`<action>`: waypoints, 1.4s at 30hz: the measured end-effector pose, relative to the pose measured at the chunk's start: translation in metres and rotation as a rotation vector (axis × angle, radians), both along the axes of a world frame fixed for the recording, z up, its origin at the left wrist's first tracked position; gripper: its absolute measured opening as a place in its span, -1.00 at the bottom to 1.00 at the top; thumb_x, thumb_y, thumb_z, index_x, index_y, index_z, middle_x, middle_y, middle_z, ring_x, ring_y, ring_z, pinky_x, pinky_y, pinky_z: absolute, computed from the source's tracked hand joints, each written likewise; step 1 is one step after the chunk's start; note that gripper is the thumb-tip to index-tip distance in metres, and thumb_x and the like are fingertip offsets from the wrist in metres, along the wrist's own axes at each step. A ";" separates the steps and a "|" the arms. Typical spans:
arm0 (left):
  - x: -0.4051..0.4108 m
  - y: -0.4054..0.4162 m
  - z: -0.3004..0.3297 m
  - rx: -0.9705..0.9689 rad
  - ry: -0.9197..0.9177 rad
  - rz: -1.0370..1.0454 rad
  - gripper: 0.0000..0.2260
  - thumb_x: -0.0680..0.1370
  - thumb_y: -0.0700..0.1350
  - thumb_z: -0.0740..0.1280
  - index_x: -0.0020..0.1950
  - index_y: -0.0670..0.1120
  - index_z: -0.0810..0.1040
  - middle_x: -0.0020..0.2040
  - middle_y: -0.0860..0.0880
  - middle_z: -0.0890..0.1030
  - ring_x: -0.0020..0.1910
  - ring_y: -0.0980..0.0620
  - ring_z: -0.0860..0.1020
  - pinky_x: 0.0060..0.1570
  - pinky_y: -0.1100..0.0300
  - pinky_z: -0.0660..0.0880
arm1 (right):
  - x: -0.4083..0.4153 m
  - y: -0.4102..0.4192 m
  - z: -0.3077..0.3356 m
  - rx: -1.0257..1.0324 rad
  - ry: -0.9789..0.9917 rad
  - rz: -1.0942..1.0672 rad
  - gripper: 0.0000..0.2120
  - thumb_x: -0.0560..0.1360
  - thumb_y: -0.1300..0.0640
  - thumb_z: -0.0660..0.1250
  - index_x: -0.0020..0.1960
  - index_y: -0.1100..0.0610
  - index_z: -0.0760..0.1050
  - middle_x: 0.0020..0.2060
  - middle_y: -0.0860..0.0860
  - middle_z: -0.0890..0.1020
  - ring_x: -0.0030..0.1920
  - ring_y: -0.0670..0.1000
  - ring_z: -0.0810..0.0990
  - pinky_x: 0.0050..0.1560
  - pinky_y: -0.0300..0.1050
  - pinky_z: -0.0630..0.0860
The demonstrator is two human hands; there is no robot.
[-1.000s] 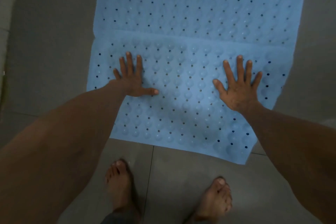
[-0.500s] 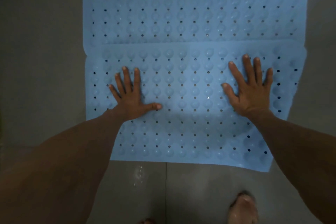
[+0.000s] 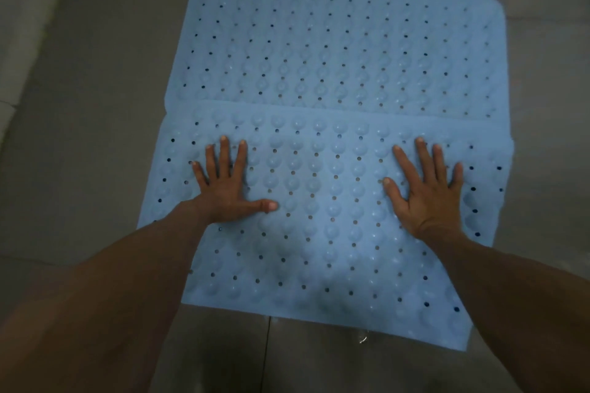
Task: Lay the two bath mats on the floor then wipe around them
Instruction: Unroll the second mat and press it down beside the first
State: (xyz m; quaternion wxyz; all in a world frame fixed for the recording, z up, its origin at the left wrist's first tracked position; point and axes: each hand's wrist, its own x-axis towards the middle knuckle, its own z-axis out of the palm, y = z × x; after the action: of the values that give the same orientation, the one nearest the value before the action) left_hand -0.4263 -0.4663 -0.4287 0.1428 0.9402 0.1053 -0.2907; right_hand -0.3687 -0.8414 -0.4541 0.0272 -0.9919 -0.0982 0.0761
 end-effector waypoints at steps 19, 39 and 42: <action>-0.020 -0.018 -0.028 0.176 -0.350 0.115 -0.20 0.43 0.52 -0.26 0.57 0.13 -0.27 0.58 -0.03 -0.31 0.54 -0.10 -0.33 0.44 -0.28 -0.33 | -0.032 -0.038 0.071 0.723 0.025 -1.084 -0.43 0.48 -0.05 0.35 0.37 0.26 0.40 0.24 0.21 0.54 0.17 0.24 0.54 0.18 0.06 0.48; -0.020 -0.017 -0.033 0.211 -0.378 0.115 -0.19 0.43 0.52 -0.28 0.57 0.12 -0.27 0.58 -0.06 -0.29 0.55 -0.11 -0.31 0.44 -0.30 -0.31 | -0.042 -0.047 0.061 -0.064 -0.032 -0.512 -0.34 0.52 -0.31 0.20 0.52 -0.12 0.11 0.56 0.15 0.01 0.55 0.25 -0.02 0.49 0.28 -0.01; -0.020 -0.016 -0.032 0.214 -0.381 0.116 -0.20 0.43 0.51 -0.27 0.57 0.12 -0.25 0.59 -0.06 -0.27 0.55 -0.11 -0.31 0.44 -0.29 -0.32 | -0.042 -0.011 0.028 0.042 0.103 -0.350 -0.34 0.52 -0.45 -0.13 0.56 -0.29 -0.11 0.60 -0.01 -0.23 0.58 0.19 -0.32 0.46 0.40 -0.31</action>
State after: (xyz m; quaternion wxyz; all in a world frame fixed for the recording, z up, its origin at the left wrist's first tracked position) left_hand -0.4459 -0.4825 -0.4610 0.0759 0.9803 0.1608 -0.0865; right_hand -0.4102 -0.8524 -0.4261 0.0655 -0.9878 0.0760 0.1187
